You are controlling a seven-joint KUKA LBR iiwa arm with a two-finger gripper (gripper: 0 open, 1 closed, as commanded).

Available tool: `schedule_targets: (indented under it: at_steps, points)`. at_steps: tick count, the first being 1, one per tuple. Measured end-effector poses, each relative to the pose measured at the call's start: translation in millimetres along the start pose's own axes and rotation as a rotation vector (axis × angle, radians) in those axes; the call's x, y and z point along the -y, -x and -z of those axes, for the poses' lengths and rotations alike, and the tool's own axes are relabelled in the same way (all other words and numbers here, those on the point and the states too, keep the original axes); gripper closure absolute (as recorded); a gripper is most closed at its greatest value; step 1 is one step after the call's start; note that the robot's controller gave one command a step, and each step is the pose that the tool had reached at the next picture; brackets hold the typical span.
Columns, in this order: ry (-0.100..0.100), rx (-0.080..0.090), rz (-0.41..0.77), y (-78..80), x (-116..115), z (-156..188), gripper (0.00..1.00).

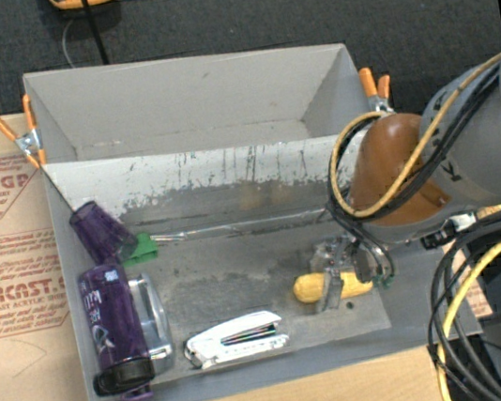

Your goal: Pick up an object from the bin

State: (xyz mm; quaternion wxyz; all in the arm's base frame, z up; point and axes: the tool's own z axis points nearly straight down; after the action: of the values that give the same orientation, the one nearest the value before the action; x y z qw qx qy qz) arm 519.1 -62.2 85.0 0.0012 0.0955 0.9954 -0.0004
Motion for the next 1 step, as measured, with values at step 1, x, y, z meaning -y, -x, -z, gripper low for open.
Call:
schedule_targets:
  at_steps: [1]
  points:
    - [0.0, 0.0, 0.0, 0.0, 0.0, 0.0, 1.0]
